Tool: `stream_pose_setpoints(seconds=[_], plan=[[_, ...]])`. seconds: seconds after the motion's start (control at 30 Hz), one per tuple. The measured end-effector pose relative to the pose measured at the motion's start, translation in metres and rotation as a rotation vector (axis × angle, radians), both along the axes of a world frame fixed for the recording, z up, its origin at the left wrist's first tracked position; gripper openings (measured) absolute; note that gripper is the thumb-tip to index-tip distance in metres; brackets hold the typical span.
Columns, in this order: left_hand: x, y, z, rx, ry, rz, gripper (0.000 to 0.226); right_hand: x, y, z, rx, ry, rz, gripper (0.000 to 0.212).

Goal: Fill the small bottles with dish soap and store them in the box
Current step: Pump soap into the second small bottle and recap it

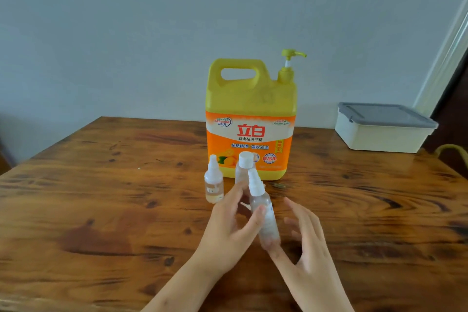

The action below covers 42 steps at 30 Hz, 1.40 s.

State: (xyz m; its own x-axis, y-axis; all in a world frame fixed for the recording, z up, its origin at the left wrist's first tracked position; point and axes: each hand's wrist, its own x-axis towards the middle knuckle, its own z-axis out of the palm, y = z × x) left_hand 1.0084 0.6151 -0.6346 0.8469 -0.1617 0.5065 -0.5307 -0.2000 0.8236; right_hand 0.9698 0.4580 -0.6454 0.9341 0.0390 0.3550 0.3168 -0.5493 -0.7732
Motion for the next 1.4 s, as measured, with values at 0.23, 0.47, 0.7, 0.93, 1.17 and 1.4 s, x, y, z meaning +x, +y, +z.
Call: stream_pose_setpoints(seconds=[0.23, 0.47, 0.7, 0.93, 1.17, 1.4], plan=[[-0.001, 0.003, 0.006, -0.216, 0.365, -0.261, 0.031, -0.007, -0.003, 0.005, 0.128, 0.074, 0.174, 0.049], [0.002, 0.019, 0.005, -0.432, 0.490, -0.494, 0.035, -0.008, -0.007, 0.007, 0.069, 0.084, 0.221, 0.024], [0.002, 0.013, 0.004, -0.340, 0.435, -0.177, 0.051, -0.009, -0.001, -0.003, -0.210, 0.053, 0.091, 0.036], [0.001, 0.014, 0.003, -0.386, 0.401, -0.126, 0.034, -0.011, 0.005, -0.002, -0.406, -0.026, 0.193, 0.055], [-0.009, 0.029, -0.008, -0.640, 0.592, -0.513, 0.028, -0.010, 0.003, -0.002, -0.283, 0.027, 0.078, 0.037], [-0.019, 0.021, -0.007, -0.385, 0.476, 0.087, 0.026, -0.010, 0.005, -0.002, -0.386, 0.003, 0.127, 0.047]])
